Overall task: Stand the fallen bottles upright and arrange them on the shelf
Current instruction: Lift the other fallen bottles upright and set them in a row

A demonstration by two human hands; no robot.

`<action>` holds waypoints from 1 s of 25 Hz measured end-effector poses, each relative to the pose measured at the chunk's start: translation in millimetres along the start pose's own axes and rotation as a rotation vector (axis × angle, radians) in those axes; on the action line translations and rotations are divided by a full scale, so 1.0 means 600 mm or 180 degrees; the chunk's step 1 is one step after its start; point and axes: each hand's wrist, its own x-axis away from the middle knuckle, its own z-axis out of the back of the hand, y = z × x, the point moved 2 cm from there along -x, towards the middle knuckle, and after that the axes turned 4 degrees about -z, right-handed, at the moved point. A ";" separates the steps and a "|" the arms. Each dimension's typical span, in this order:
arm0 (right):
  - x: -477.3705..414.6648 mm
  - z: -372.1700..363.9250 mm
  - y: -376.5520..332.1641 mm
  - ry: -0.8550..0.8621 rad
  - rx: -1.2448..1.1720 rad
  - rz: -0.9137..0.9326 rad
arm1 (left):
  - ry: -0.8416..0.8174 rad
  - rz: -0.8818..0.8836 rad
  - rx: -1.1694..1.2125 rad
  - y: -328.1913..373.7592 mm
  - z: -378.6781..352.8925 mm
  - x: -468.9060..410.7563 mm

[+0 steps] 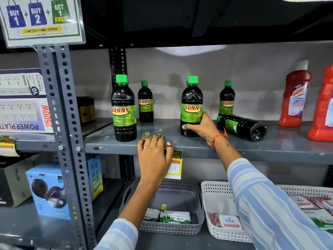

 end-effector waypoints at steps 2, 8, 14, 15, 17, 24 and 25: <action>0.002 0.001 0.001 -0.0009 0.0067 0.0011 | -0.0023 -0.0048 -0.0021 -0.001 0.000 0.001; 0.034 0.007 -0.002 -0.0162 0.0142 0.0129 | -0.0202 -0.0119 -0.0141 -0.005 -0.001 0.001; 0.062 0.013 -0.010 -0.0143 0.0129 0.0189 | -0.0330 -0.0229 -0.0238 0.012 -0.006 0.003; 0.068 0.013 -0.012 -0.0133 0.0124 0.0194 | -0.0358 -0.0281 -0.0251 0.020 -0.010 0.005; 0.079 0.016 -0.016 -0.0201 -0.0038 0.0227 | -0.0327 -0.0376 -0.0264 0.034 -0.017 0.011; 0.092 0.132 -0.019 0.1094 0.0057 0.0919 | -0.0232 -0.1223 -0.0321 0.106 -0.043 0.034; 0.088 0.153 -0.017 0.1237 0.0350 0.1040 | -0.0241 -0.1349 -0.0328 0.127 -0.047 0.036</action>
